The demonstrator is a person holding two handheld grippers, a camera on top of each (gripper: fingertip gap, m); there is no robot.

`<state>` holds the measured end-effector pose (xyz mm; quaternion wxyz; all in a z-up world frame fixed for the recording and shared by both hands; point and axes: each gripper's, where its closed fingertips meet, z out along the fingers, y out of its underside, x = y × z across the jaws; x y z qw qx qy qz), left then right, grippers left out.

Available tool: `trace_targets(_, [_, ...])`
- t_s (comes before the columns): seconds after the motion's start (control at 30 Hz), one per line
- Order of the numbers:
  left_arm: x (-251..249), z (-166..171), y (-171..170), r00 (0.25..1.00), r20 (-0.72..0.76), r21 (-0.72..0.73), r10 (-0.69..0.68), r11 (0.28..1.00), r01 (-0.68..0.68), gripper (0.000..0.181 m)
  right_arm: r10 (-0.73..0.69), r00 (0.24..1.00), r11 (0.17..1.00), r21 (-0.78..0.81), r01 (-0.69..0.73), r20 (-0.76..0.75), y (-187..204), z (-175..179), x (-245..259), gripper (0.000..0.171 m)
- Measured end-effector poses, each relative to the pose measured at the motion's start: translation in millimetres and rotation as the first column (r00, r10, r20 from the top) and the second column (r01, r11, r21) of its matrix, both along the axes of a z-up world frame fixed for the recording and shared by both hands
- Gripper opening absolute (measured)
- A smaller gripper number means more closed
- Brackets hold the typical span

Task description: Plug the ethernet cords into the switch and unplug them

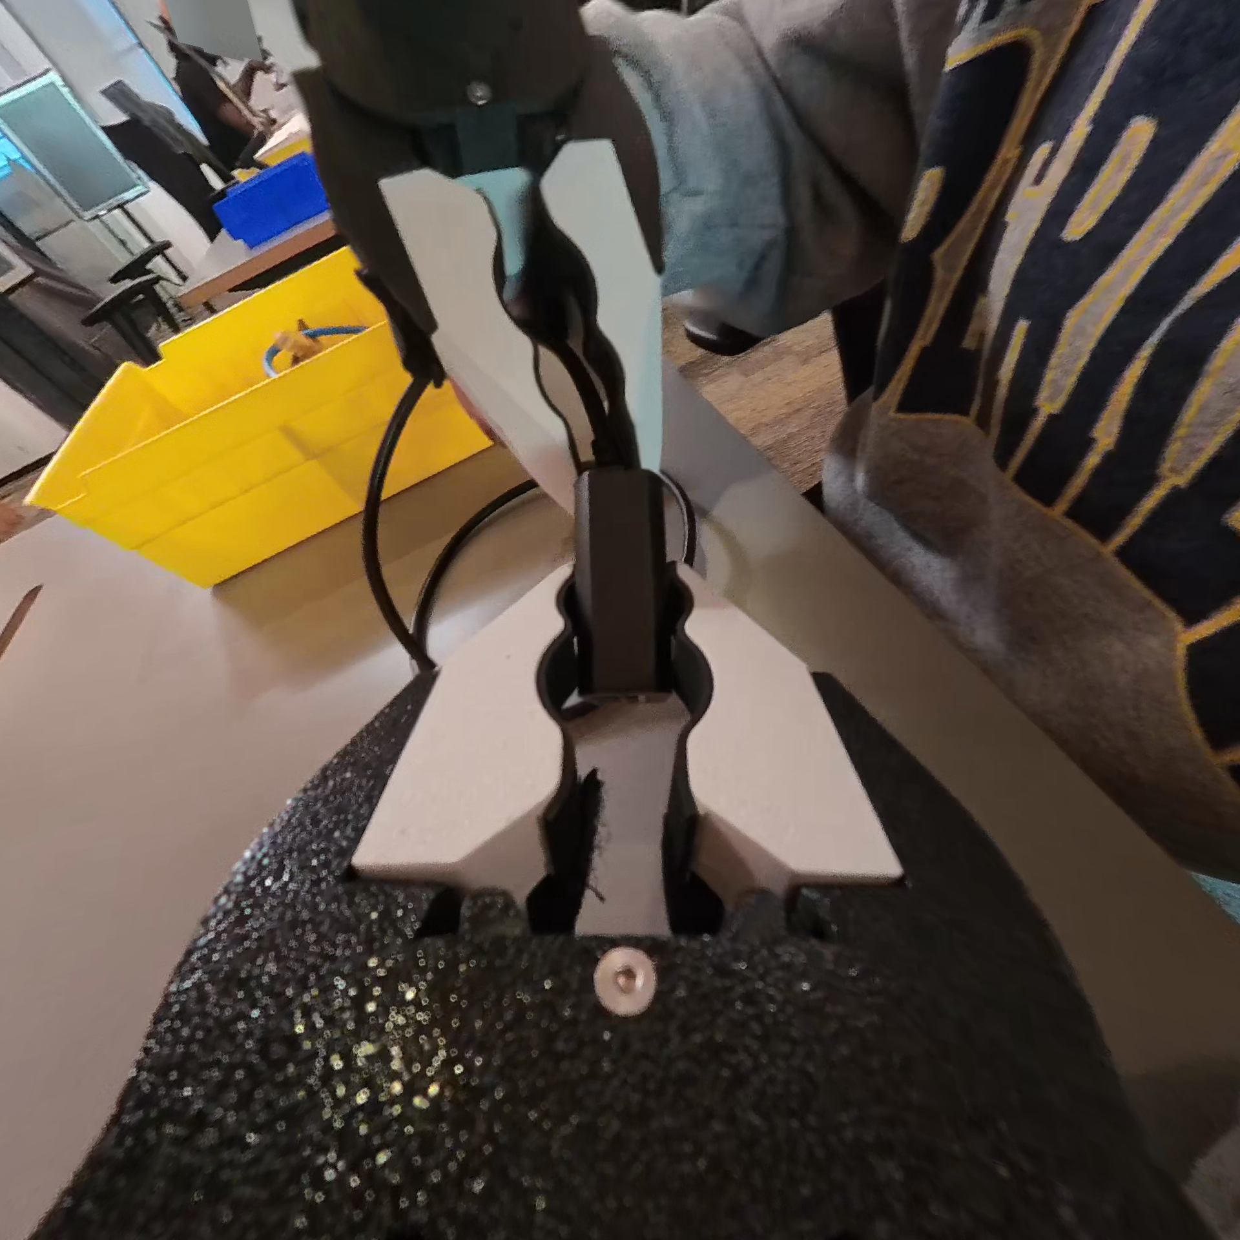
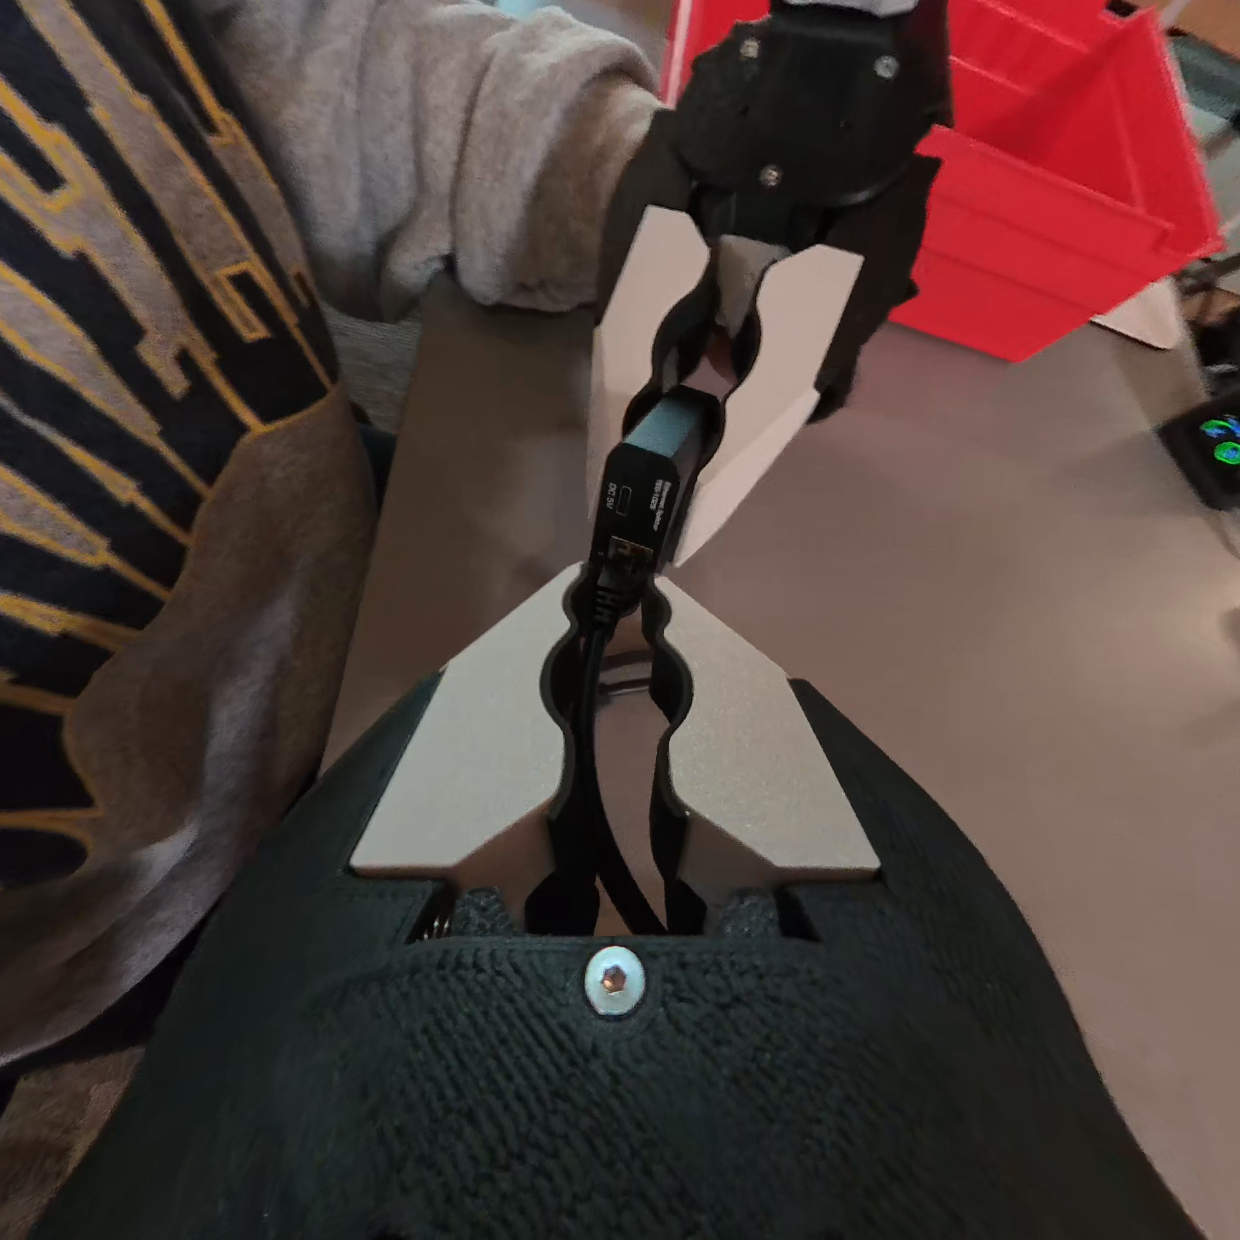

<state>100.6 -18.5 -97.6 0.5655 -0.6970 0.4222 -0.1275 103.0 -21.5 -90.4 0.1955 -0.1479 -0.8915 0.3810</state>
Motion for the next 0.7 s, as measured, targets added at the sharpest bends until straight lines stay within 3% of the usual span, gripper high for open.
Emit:
trace_targets(0.03, [4,1,-2,1.000,0.011,-0.002,-0.024,1.000,0.024,0.021,0.038,0.999,0.999,-0.019,-0.038,0.020,-3,1,4,0.013])
trace_targets(0.27, [15,11,-9,0.988,0.128,-0.030,-0.090,0.995,0.095,0.022,0.175,0.981,0.973,-0.166,-0.159,0.086,-11,14,16,0.013])
trace_targets(0.7, [16,10,-8,0.988,0.134,-0.043,-0.073,0.996,0.079,0.023,0.148,0.988,0.981,-0.128,-0.143,0.030,-7,16,15,0.012])
